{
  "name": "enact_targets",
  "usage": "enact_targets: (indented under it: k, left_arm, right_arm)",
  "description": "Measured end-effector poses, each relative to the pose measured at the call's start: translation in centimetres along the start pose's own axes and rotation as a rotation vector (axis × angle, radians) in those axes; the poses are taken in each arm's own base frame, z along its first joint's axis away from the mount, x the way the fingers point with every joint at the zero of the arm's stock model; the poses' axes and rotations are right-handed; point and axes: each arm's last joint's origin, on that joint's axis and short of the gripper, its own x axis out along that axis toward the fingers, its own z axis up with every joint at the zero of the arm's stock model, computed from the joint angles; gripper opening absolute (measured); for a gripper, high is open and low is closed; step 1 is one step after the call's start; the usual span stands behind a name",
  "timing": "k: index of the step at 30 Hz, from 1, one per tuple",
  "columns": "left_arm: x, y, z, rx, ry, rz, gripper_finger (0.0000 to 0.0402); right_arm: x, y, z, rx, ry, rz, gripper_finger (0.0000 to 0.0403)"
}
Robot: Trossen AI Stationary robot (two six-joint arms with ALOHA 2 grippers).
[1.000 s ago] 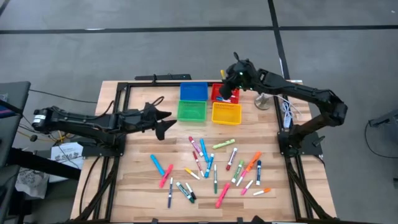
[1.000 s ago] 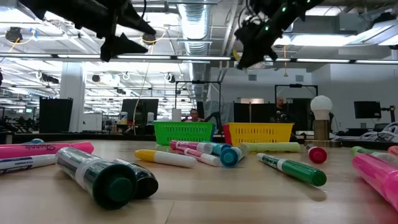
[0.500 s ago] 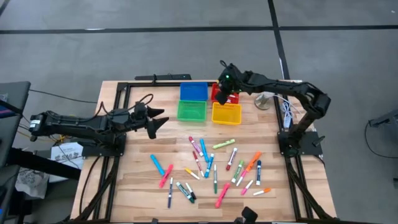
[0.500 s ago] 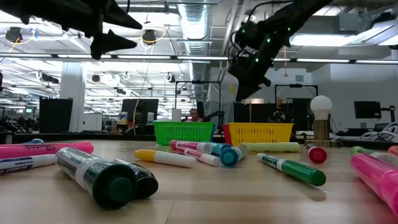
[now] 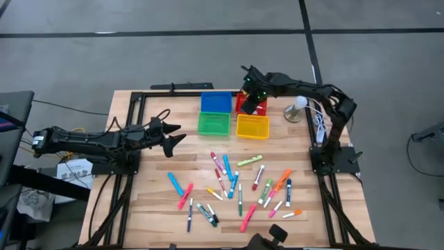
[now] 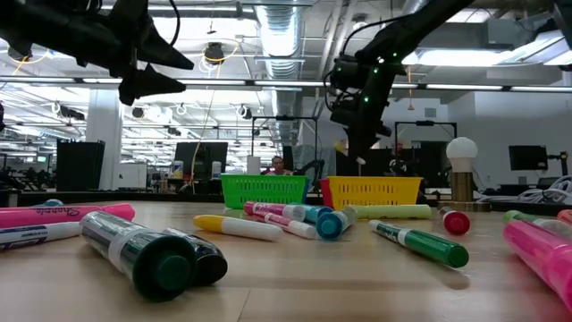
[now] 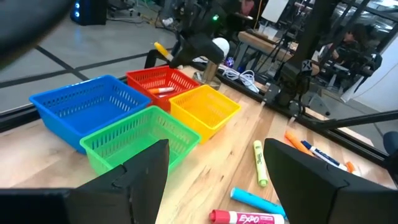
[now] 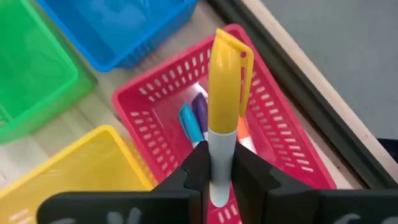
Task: Pick & Place Markers
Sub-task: Put the left yellow pen into the red basket
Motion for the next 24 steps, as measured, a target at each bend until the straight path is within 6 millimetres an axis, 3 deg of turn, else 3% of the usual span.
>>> enact_targets:
  k: [24]
  left_arm:
    - [0.0, 0.0, 0.0, 0.006, 0.004, -0.006, 0.0261]
  right_arm:
    - [4.6, -0.4, -0.9, -0.041, 0.171, -0.016, 0.0056]
